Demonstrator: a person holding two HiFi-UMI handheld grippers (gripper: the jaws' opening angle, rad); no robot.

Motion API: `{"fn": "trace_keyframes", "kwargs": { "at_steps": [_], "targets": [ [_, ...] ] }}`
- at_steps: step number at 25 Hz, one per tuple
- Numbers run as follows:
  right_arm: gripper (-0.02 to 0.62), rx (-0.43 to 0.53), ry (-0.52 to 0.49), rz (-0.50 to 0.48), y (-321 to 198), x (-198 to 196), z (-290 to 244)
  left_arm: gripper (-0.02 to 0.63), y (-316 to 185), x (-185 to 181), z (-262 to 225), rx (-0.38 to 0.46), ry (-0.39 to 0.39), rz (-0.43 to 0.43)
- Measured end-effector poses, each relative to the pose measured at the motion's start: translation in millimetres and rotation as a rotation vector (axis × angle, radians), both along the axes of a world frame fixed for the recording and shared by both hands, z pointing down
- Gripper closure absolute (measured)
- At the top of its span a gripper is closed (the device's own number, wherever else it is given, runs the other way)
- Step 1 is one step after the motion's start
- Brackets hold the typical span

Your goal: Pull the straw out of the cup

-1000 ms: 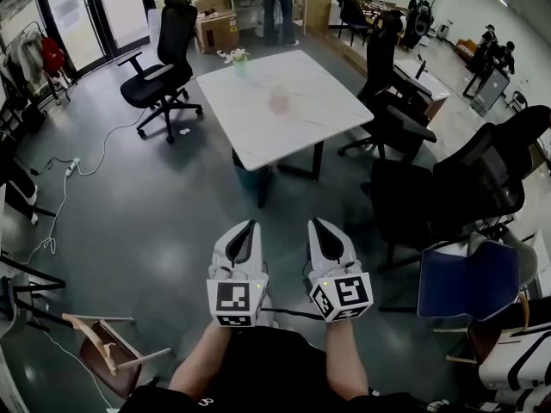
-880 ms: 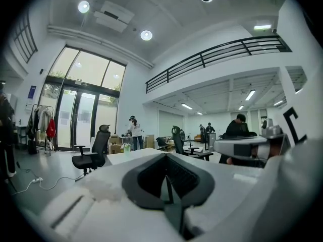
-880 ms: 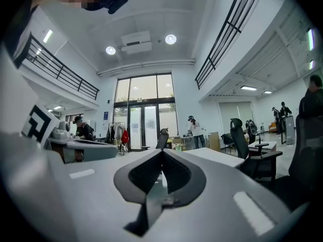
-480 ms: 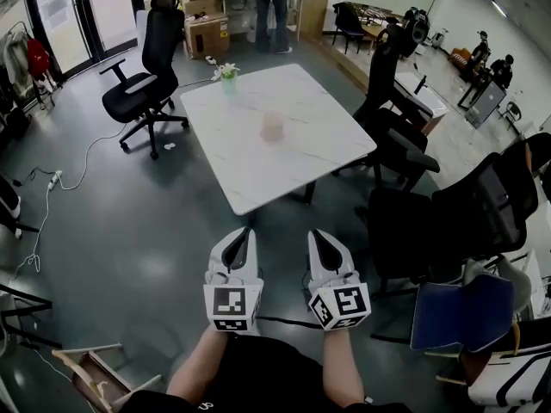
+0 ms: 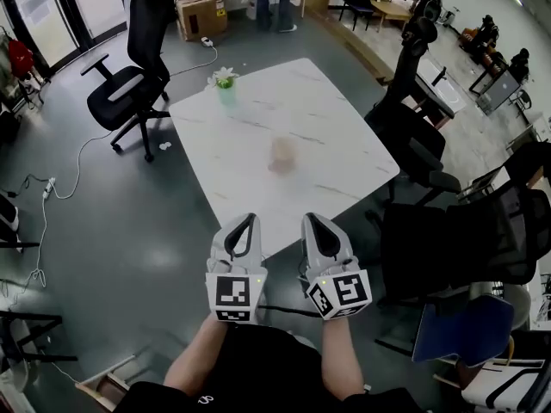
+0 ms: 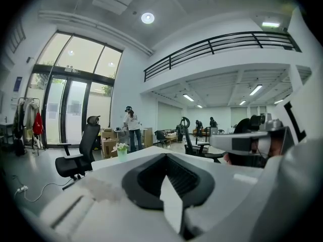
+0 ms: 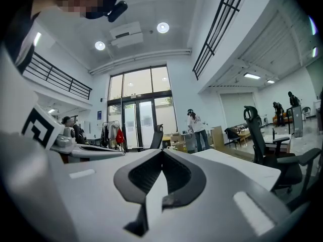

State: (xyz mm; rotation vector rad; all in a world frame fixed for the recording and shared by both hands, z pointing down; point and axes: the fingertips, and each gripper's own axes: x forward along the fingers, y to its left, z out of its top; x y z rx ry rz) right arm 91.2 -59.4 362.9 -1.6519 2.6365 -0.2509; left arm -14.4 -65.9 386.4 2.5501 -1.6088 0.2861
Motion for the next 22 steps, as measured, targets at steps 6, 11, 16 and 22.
{"fn": "trace_keyframes", "kwargs": {
  "at_steps": [6, 11, 16, 22],
  "targets": [
    [0.591, -0.019, 0.021, -0.021, -59, -17, 8, 0.604, -62, 4, 14, -0.043, 0.014, 0.031],
    [0.591, -0.068, 0.037, -0.015, -85, -6, 25, 0.604, -90, 14, 24, -0.071, 0.017, 0.039],
    [0.591, -0.108, 0.064, -0.051, -108, -6, 39, 0.604, -110, 16, 38, -0.110, 0.024, 0.016],
    [0.589, -0.153, 0.106, -0.101, -138, -10, 63, 0.604, -131, 18, 64, -0.167, 0.042, -0.013]
  ]
}}
